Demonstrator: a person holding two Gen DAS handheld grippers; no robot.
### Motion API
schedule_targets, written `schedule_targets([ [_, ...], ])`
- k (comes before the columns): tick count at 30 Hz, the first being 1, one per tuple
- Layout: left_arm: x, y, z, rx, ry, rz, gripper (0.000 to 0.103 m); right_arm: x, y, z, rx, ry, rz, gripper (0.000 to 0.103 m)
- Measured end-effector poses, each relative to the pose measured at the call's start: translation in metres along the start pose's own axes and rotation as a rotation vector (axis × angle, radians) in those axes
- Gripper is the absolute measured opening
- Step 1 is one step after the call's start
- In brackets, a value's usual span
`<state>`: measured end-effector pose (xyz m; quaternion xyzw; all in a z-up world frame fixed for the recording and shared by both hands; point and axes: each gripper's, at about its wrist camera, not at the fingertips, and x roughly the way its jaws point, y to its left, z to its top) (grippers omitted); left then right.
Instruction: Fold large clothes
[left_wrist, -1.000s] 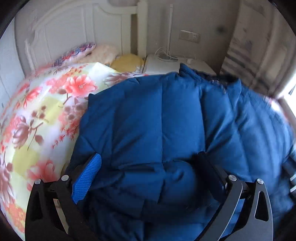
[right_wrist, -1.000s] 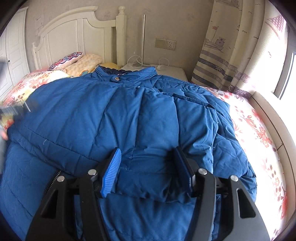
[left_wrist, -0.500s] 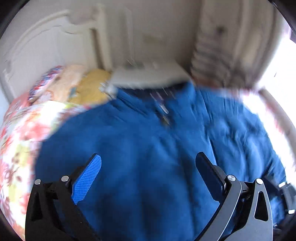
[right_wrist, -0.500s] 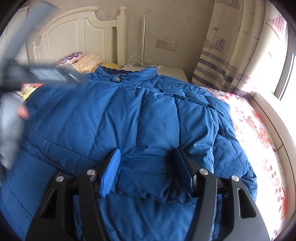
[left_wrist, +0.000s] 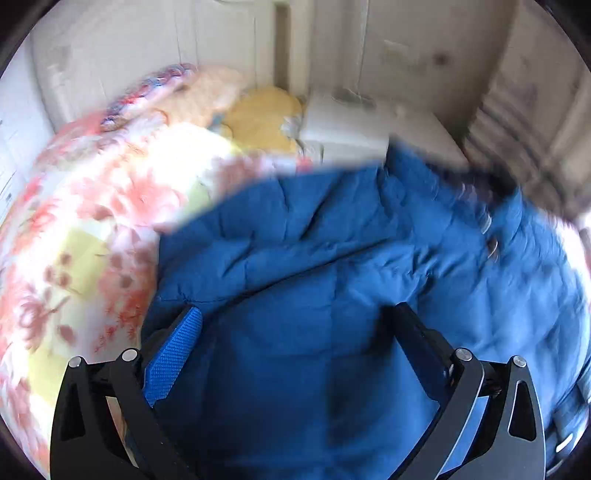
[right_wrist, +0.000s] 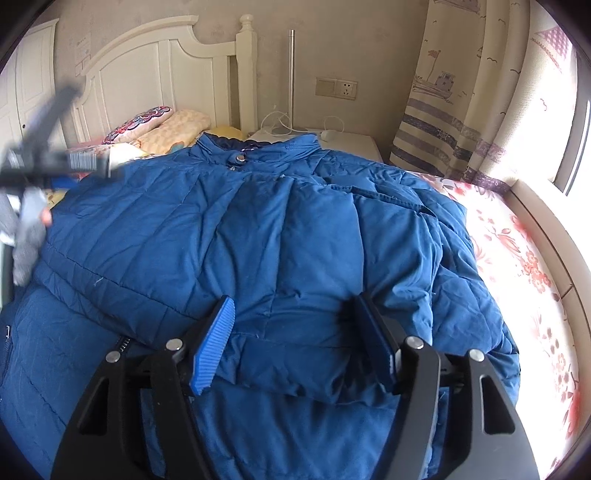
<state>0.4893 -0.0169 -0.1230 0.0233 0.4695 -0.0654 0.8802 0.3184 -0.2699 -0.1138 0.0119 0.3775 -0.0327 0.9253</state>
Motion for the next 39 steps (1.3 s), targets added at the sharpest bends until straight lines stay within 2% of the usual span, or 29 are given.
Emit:
schedule_targets([
  [2, -0.009, 0.0, -0.009, 0.048, -0.05, -0.014, 0.099, 0.0, 0.0, 0.0, 0.0, 0.001, -0.002, 0.067],
  [4, -0.029, 0.001, -0.014, 0.027, -0.102, 0.048, 0.098, 0.001, 0.0, 0.0, -0.001, 0.0, -0.004, 0.067],
  [5, -0.047, 0.001, -0.02, 0.003, -0.161, 0.056, 0.098, 0.001, 0.0, 0.0, -0.001, 0.0, -0.005, 0.067],
  [7, -0.07, 0.0, -0.037, 0.015, -0.201, 0.034, 0.098, 0.001, 0.001, 0.0, -0.005, -0.001, -0.01, 0.067],
  [9, -0.075, -0.012, -0.056, 0.084, -0.195, 0.076, 0.098, 0.001, 0.002, 0.0, -0.008, -0.003, -0.013, 0.067],
  [11, -0.056, -0.022, -0.076, 0.171, -0.156, 0.123, 0.099, 0.0, 0.002, -0.001, -0.007, -0.004, -0.011, 0.068],
  [12, -0.048, -0.026, -0.08, 0.186, -0.162, 0.124, 0.099, 0.0, 0.003, -0.001, -0.006, -0.005, -0.01, 0.068],
  [14, -0.047, -0.02, -0.077, 0.153, -0.144, 0.089, 0.099, -0.002, 0.004, -0.002, -0.011, -0.011, -0.013, 0.069],
  [17, -0.043, -0.024, -0.078, 0.155, -0.14, 0.094, 0.099, -0.008, 0.002, -0.001, 0.002, -0.027, -0.003, 0.071],
  [19, -0.042, -0.024, -0.078, 0.157, -0.141, 0.098, 0.099, -0.023, 0.002, 0.0, 0.019, -0.087, -0.028, 0.071],
  [21, -0.042, -0.022, -0.078, 0.151, -0.14, 0.089, 0.099, -0.039, 0.006, 0.008, 0.019, -0.159, -0.011, 0.071],
  [23, -0.043, -0.022, -0.078, 0.152, -0.141, 0.093, 0.099, -0.045, 0.013, 0.021, -0.013, -0.184, -0.008, 0.071],
  [27, -0.044, -0.025, -0.078, 0.153, -0.141, 0.096, 0.099, -0.026, 0.026, 0.054, -0.123, -0.152, -0.032, 0.071],
  [30, -0.044, -0.025, -0.078, 0.154, -0.142, 0.098, 0.099, 0.021, 0.011, 0.068, -0.071, -0.025, -0.015, 0.071],
  [31, -0.044, -0.025, -0.078, 0.154, -0.142, 0.097, 0.099, 0.047, 0.004, 0.065, -0.059, 0.047, -0.016, 0.071],
  [33, -0.044, -0.024, -0.078, 0.152, -0.143, 0.095, 0.099, 0.058, -0.003, 0.057, -0.034, 0.035, 0.029, 0.074],
  [36, -0.044, -0.024, -0.078, 0.153, -0.143, 0.097, 0.099, 0.047, -0.006, 0.059, -0.009, 0.031, 0.028, 0.07],
  [39, -0.044, -0.024, -0.078, 0.152, -0.141, 0.097, 0.099, 0.015, -0.025, 0.056, 0.086, -0.084, -0.045, 0.069],
])
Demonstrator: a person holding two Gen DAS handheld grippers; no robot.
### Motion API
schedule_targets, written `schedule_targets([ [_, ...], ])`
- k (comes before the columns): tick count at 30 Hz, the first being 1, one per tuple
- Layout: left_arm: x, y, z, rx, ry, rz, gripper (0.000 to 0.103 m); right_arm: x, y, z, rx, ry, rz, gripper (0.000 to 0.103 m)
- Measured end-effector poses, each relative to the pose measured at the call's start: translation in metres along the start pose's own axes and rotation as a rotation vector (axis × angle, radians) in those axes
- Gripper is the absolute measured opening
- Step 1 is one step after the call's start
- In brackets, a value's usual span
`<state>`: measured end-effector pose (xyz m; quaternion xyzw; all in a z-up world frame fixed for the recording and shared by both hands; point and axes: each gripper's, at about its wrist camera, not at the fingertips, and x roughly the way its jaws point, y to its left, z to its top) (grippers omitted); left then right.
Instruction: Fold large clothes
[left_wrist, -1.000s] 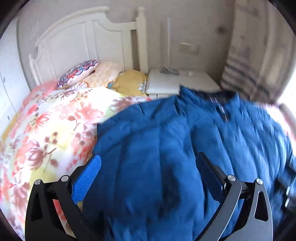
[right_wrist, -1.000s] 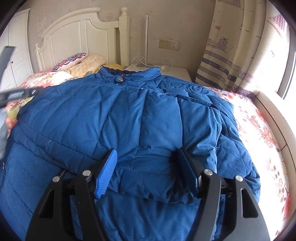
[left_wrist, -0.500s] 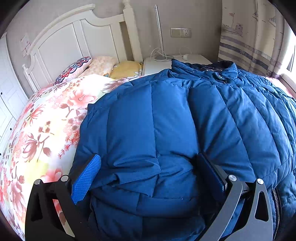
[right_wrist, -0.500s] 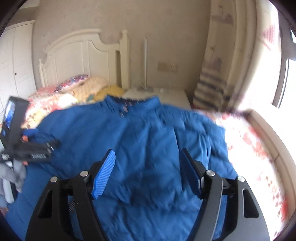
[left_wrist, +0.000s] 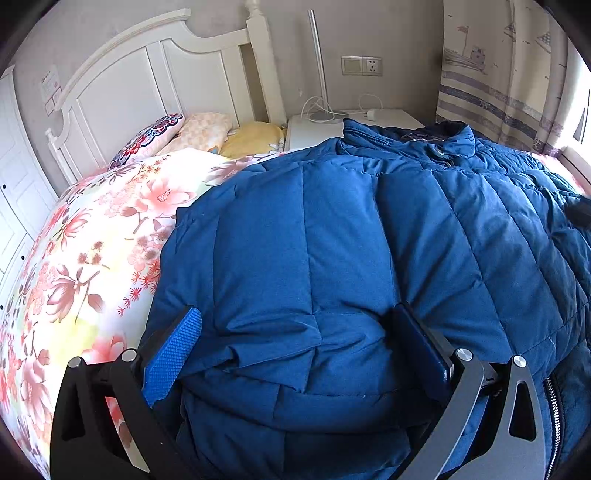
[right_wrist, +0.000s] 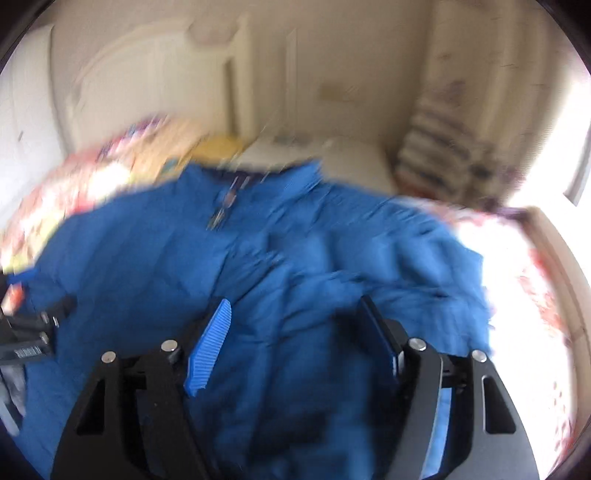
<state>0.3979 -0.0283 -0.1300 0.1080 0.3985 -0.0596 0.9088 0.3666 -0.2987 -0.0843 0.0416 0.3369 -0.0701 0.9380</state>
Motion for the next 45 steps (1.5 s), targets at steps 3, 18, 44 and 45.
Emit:
schedule_targets([
  [3, 0.0, 0.0, 0.0, 0.0, 0.0, 0.0, 0.099, 0.017, -0.014, -0.012, -0.005, 0.064, -0.058, 0.071],
  [18, -0.017, 0.004, -0.002, -0.032, 0.023, 0.028, 0.098, -0.009, -0.021, -0.014, 0.059, 0.07, 0.033, 0.082],
  [44, -0.085, 0.045, -0.108, -0.214, 0.088, -0.052, 0.099, -0.077, -0.052, -0.109, -0.01, 0.201, 0.026, 0.093],
  [45, -0.097, 0.037, -0.109, -0.184, 0.046, 0.006, 0.098, -0.087, -0.046, -0.11, -0.017, 0.174, 0.041, 0.093],
])
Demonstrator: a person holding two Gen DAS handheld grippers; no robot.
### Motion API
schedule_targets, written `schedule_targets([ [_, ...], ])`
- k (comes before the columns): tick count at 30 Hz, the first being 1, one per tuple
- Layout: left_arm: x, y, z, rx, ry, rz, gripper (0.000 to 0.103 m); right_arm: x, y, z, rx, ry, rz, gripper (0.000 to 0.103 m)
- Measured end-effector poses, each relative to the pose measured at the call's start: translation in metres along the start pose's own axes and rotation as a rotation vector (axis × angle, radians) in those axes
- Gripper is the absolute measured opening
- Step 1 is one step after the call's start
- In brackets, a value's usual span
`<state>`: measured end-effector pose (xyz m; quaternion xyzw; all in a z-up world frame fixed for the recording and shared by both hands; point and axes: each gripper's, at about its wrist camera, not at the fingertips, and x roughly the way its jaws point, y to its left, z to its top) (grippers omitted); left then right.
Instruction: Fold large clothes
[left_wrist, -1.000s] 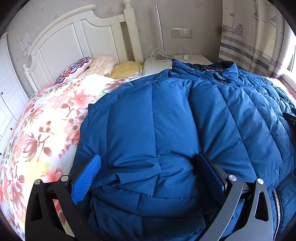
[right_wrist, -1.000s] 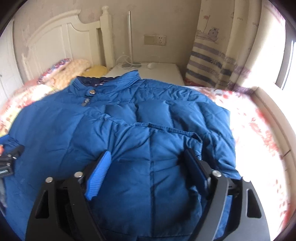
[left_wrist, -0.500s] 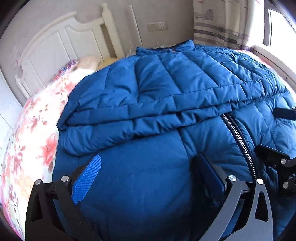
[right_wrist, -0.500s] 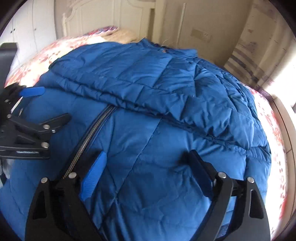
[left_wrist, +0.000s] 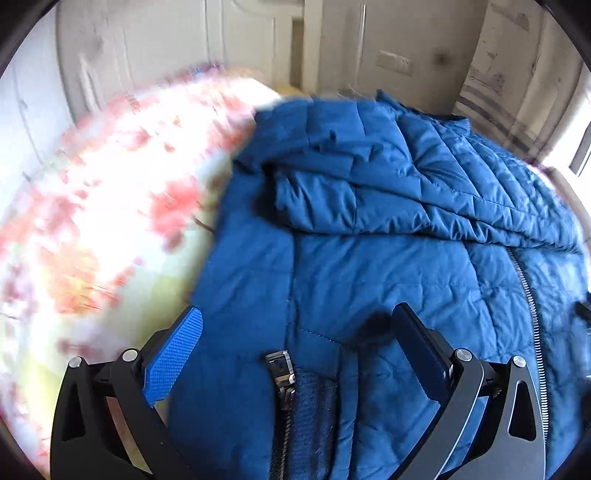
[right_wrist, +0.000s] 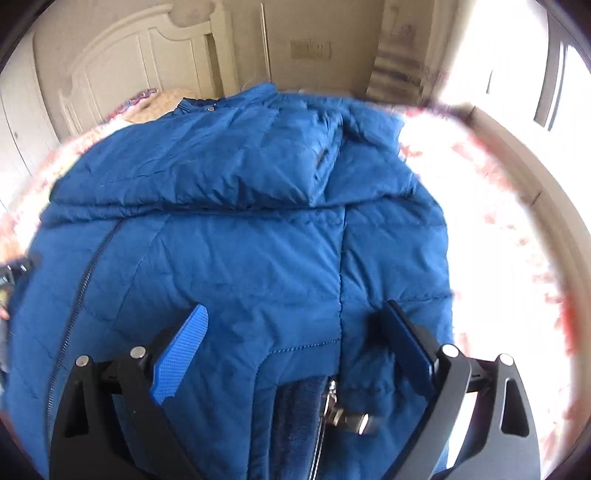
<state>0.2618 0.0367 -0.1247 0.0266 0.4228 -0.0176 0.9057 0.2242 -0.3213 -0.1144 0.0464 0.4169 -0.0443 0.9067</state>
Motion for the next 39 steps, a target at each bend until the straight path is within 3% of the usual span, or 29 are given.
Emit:
schedule_targets([
  [2, -0.023, -0.012, -0.007, 0.036, -0.052, -0.022, 0.098, -0.024, 0.02, -0.005, -0.047, -0.054, 0.068, 0.094],
  [5, -0.052, -0.038, -0.024, 0.128, -0.107, -0.102, 0.098, -0.038, 0.056, -0.02, -0.214, -0.049, 0.101, 0.094],
  [7, -0.045, -0.069, -0.047, 0.274, -0.061, -0.123, 0.098, -0.025, 0.078, -0.041, -0.315, 0.03, 0.097, 0.097],
  [9, -0.032, -0.083, -0.06, 0.34, -0.024, -0.085, 0.099, -0.012, 0.08, -0.047, -0.312, 0.057, 0.076, 0.1],
  [14, -0.029, -0.069, -0.052, 0.259, 0.018, -0.137, 0.099, -0.015, 0.059, -0.041, -0.256, 0.073, 0.074, 0.1],
  [20, -0.062, -0.029, -0.068, 0.179, -0.082, -0.056, 0.099, -0.055, 0.029, -0.07, -0.188, 0.021, 0.045, 0.1],
  [23, -0.052, -0.012, -0.085, 0.202, -0.028, -0.017, 0.099, -0.058, 0.024, -0.103, -0.167, 0.034, 0.062, 0.1],
  [24, -0.049, -0.004, -0.09, 0.169, -0.031, -0.059, 0.099, -0.059, 0.023, -0.105, -0.157, 0.027, 0.071, 0.1],
  [26, -0.051, 0.005, -0.088, 0.13, -0.021, -0.057, 0.099, -0.062, 0.026, -0.103, -0.164, 0.036, 0.042, 0.1],
  [29, -0.066, 0.004, -0.092, 0.14, -0.04, -0.013, 0.098, -0.077, 0.043, -0.099, -0.182, 0.008, 0.01, 0.1],
  [33, -0.115, -0.028, -0.118, 0.229, -0.13, -0.158, 0.098, -0.109, 0.081, -0.109, -0.282, -0.066, 0.109, 0.1],
  [35, -0.123, -0.046, -0.131, 0.295, -0.14, -0.202, 0.098, -0.106, 0.104, -0.122, -0.37, -0.038, 0.149, 0.1],
  [36, -0.117, -0.06, -0.142, 0.351, -0.109, -0.203, 0.098, -0.098, 0.111, -0.128, -0.403, -0.01, 0.139, 0.1],
  [38, -0.102, -0.07, -0.152, 0.379, -0.096, -0.172, 0.099, -0.084, 0.108, -0.136, -0.36, 0.007, 0.147, 0.1],
  [39, -0.101, -0.065, -0.153, 0.348, -0.109, -0.198, 0.099, -0.082, 0.102, -0.135, -0.324, 0.019, 0.173, 0.1],
])
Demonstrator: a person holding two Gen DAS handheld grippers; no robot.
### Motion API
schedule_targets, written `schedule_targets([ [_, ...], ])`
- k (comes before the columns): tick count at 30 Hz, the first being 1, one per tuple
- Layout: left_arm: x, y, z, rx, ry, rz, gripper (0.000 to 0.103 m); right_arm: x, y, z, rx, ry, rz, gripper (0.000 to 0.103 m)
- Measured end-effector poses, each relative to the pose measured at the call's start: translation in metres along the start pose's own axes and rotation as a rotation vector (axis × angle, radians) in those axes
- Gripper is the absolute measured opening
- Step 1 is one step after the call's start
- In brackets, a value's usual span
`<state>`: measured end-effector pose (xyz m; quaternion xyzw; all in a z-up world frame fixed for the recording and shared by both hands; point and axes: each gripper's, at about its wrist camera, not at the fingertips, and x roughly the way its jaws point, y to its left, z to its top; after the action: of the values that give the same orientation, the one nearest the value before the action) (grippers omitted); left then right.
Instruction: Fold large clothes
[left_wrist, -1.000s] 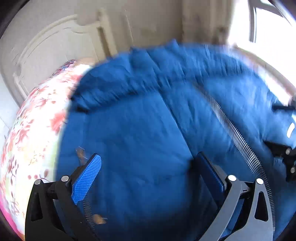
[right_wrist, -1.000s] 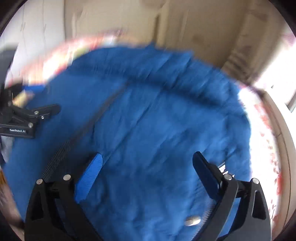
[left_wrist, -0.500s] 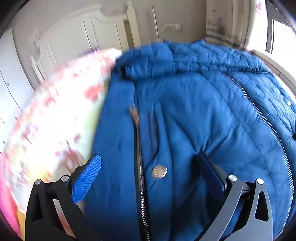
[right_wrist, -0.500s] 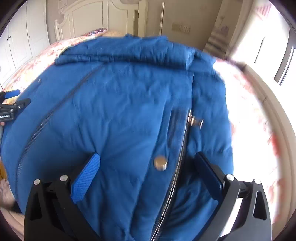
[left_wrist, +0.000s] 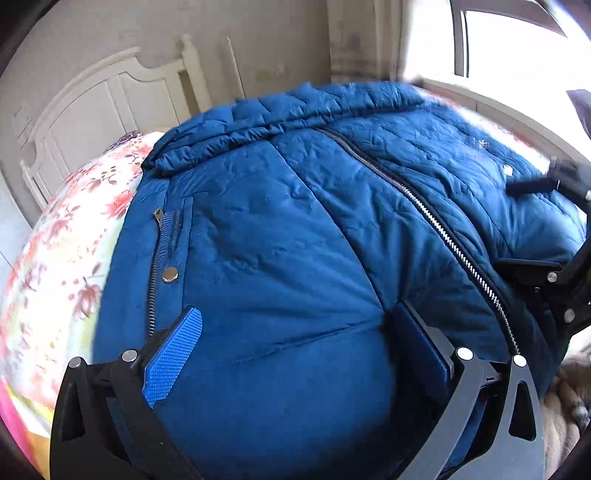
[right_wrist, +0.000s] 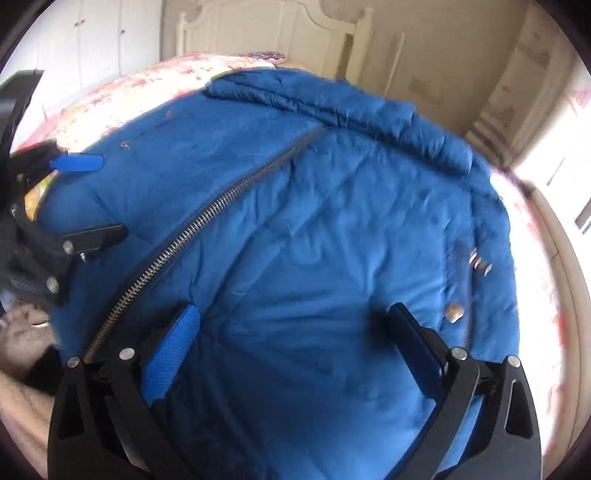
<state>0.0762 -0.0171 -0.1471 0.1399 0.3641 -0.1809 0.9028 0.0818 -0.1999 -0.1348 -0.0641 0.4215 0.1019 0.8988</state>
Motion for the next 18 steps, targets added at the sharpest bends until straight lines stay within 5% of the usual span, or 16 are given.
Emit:
schedule_targets([
  [3, -0.004, 0.01, 0.003, -0.014, 0.024, -0.025, 0.099, -0.012, -0.003, -0.002, -0.022, 0.012, -0.014, 0.1],
  [8, -0.03, 0.043, -0.012, -0.103, -0.036, 0.043, 0.099, -0.048, -0.023, -0.022, 0.032, -0.065, -0.076, 0.1],
  [10, -0.024, 0.058, -0.023, -0.134, 0.005, 0.071, 0.099, -0.039, -0.037, -0.037, 0.065, -0.014, -0.095, 0.1],
  [12, -0.019, 0.07, -0.036, -0.163, -0.001, 0.034, 0.099, -0.036, -0.048, -0.05, 0.124, -0.031, -0.043, 0.1],
  [18, -0.024, 0.067, -0.035, -0.148, 0.008, 0.073, 0.099, -0.054, -0.04, -0.05, 0.105, -0.058, -0.114, 0.099],
])
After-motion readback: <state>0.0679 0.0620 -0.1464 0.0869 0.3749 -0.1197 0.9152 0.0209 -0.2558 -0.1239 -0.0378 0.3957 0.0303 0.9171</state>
